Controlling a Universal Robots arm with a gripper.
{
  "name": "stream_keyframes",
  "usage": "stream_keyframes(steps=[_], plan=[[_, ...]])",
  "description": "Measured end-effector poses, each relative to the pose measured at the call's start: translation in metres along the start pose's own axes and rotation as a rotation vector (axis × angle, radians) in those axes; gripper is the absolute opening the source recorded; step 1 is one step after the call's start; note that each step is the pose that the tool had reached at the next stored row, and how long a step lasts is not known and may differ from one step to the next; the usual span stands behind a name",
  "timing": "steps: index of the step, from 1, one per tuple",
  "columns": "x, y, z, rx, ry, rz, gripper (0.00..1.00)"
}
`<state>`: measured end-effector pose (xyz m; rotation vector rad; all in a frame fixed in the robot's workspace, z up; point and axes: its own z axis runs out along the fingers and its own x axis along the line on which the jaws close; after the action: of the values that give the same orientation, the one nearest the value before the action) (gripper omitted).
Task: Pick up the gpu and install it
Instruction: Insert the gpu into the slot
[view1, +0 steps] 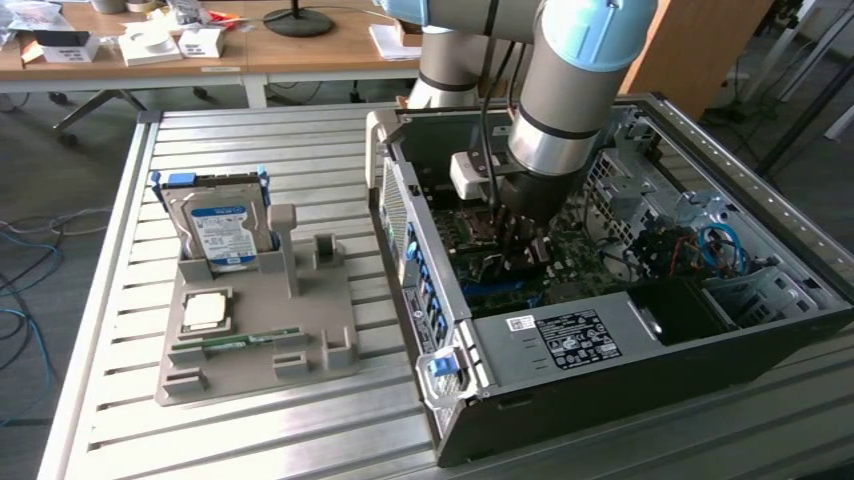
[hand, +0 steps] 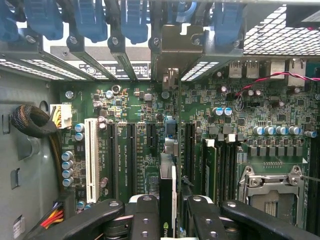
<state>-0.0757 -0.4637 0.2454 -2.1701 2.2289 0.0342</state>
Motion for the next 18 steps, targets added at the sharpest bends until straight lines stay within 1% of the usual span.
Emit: stream_keyframes(steps=[9,11,12,18], plan=[[0.0,0.0001,0.0,-0.0001,0.0,0.0,0.26],[0.0,0.0001,0.0,-0.0001,0.0,0.0,0.27],[0.0,0.0001,0.0,0.0,0.0,0.0,0.34],[0.0,0.0,-0.0011,0.0,0.0001,0.0,0.34]])
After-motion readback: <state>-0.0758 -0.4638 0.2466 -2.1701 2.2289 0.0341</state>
